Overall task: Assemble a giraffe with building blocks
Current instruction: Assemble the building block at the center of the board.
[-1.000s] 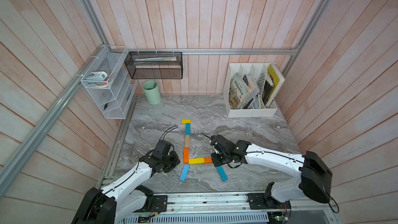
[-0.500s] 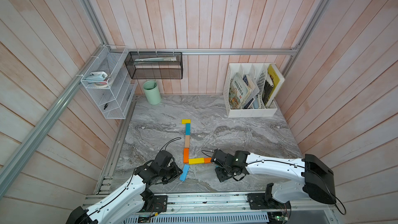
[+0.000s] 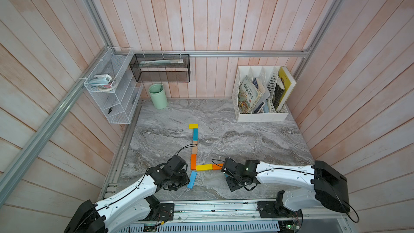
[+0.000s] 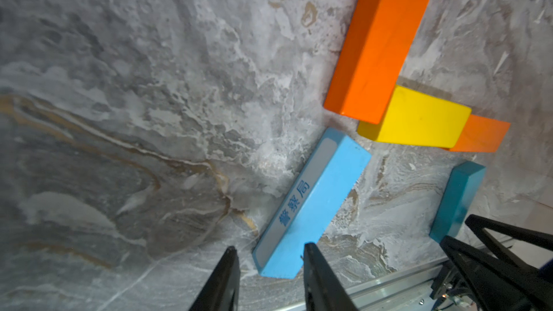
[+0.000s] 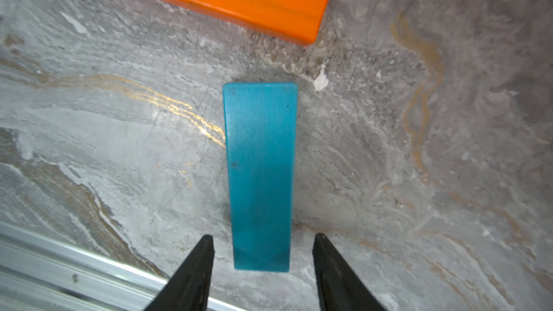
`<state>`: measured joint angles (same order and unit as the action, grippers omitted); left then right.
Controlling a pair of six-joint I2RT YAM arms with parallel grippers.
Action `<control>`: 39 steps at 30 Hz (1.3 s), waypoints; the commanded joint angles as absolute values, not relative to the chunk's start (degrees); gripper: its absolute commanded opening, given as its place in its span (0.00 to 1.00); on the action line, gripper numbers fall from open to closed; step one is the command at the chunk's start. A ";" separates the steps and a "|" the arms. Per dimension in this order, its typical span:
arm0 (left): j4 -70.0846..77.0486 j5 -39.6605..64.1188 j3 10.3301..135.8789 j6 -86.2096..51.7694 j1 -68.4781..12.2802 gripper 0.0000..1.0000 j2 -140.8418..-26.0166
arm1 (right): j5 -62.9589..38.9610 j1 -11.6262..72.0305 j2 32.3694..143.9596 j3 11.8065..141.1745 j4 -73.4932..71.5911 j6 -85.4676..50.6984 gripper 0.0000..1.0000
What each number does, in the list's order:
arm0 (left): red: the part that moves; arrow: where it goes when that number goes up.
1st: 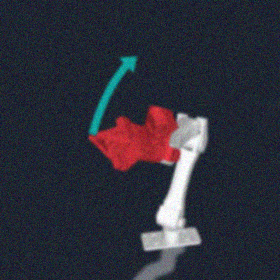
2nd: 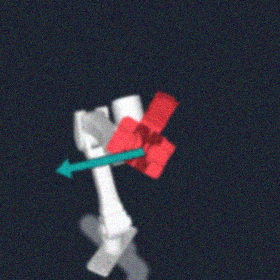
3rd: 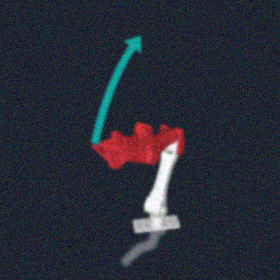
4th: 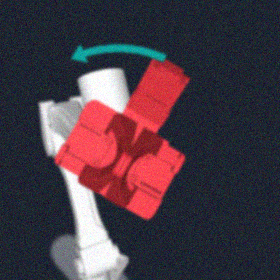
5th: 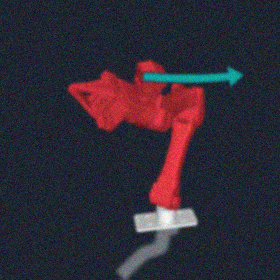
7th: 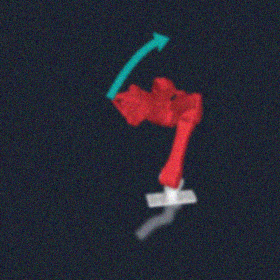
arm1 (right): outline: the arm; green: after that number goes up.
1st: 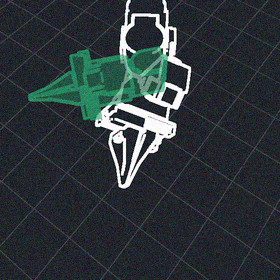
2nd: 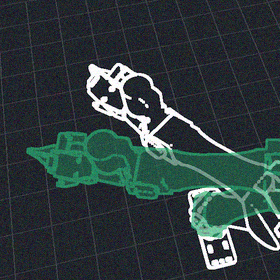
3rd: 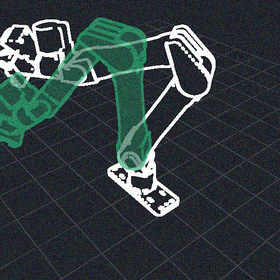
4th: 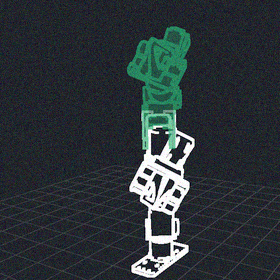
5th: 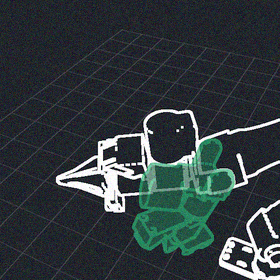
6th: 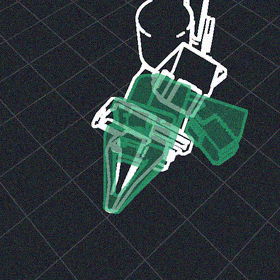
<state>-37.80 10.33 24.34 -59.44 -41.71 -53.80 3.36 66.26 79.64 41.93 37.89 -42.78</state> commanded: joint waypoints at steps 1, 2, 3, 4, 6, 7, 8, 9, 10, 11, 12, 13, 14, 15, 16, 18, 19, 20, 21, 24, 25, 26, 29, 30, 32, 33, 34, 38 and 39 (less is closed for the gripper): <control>-38.20 9.38 27.32 -56.37 -43.31 0.40 -55.60 | 3.57 66.53 80.11 40.97 36.28 -41.91 0.56; -39.05 8.55 28.27 -55.77 -43.96 0.40 -56.86 | 3.60 66.45 80.23 40.79 36.04 -41.92 0.56; -40.05 7.59 29.28 -55.19 -44.72 0.40 -58.33 | 3.67 66.45 80.31 40.64 35.65 -42.00 0.56; -41.01 6.40 30.04 -54.76 -45.35 0.40 -59.58 | 3.75 66.51 80.33 40.53 35.44 -41.97 0.56; -42.54 4.19 31.53 -54.00 -46.51 0.40 -61.92 | 4.06 66.47 80.33 40.58 35.24 -42.10 0.56; -42.85 3.29 31.90 -53.88 -46.99 0.40 -62.36 | 4.16 66.46 80.32 40.57 35.08 -42.09 0.56; -43.10 2.45 32.17 -53.88 -47.27 0.40 -62.55 | 4.17 66.51 80.33 40.62 34.94 -42.00 0.55; -43.15 1.97 32.36 -53.88 -47.38 0.40 -62.49 | 4.07 66.52 80.37 40.56 34.72 -42.01 0.55; -43.11 1.76 32.42 -53.88 -47.44 0.40 -62.41 | 4.04 66.45 80.57 40.60 34.59 -41.93 0.55; -43.22 1.46 32.65 -53.88 -47.40 0.40 -62.28 | 3.82 66.46 80.75 40.67 34.31 -41.84 0.54; -43.54 1.11 32.93 -53.92 -47.38 0.40 -62.23 | 3.63 66.52 81.01 40.69 34.15 -41.67 0.53; -43.72 0.99 33.13 -53.96 -47.39 0.40 -62.16 | 3.62 66.46 81.20 40.58 33.94 -41.53 0.52; -43.95 0.80 33.28 -54.04 -47.42 0.40 -62.07 | 3.67 66.52 81.51 40.66 33.65 -41.36 0.51; -44.14 0.79 33.32 -54.22 -47.42 0.40 -61.92 | 3.70 66.51 81.84 40.63 33.45 -41.22 0.50; -44.21 0.79 33.31 -54.38 -47.40 0.40 -61.72 | 3.94 66.53 82.07 40.73 33.44 -41.16 0.50; -44.21 0.88 33.09 -54.87 -47.43 0.40 -61.06 | 4.30 66.47 82.74 41.02 33.56 -41.13 0.49; -44.20 0.96 33.01 -55.14 -47.45 0.40 -60.76 | 4.56 66.45 83.00 41.21 33.62 -41.05 0.49; -44.14 0.97 32.97 -55.34 -47.40 0.40 -60.48 | 4.74 66.49 83.11 41.40 33.66 -40.97 0.49; -44.15 0.97 32.88 -55.58 -47.38 0.40 -60.15 | 4.88 66.46 83.30 41.55 33.66 -40.89 0.49; -43.97 1.05 32.72 -56.06 -47.41 0.40 -59.52 | 5.39 66.23 83.50 41.91 33.62 -40.69 0.49; -43.93 1.14 32.65 -56.20 -47.42 0.40 -59.40 | 5.44 65.98 83.63 42.01 33.64 -40.62 0.48; -43.83 1.14 32.62 -56.25 -47.43 0.40 -59.26 | 5.46 65.89 83.67 42.10 33.62 -40.53 0.47; -43.62 1.32 32.55 -56.40 -47.40 0.40 -59.28 | 5.62 65.43 83.85 42.27 33.58 -40.18 0.44; -43.63 1.41 32.61 -56.48 -47.40 0.40 -59.24 | 5.60 65.33 83.97 42.36 33.57 -40.08 0.44; -43.51 1.41 32.36 -56.60 -47.39 0.40 -59.22 | 5.51 65.27 84.11 42.60 33.49 -39.82 0.44; -43.36 1.41 32.34 -56.60 -47.43 0.40 -59.26 | 5.57 65.18 84.26 42.78 33.56 -39.65 0.44; -43.18 1.45 32.26 -56.55 -47.41 0.40 -59.24 | 5.62 65.13 84.35 42.87 33.55 -39.56 0.44; -42.59 1.80 31.98 -56.73 -47.40 0.40 -59.59 | 5.58 64.64 84.90 43.41 33.40 -39.04 0.44; -42.43 1.85 31.92 -56.76 -47.41 0.40 -59.60 | 5.61 64.51 85.03 43.58 33.32 -38.87 0.44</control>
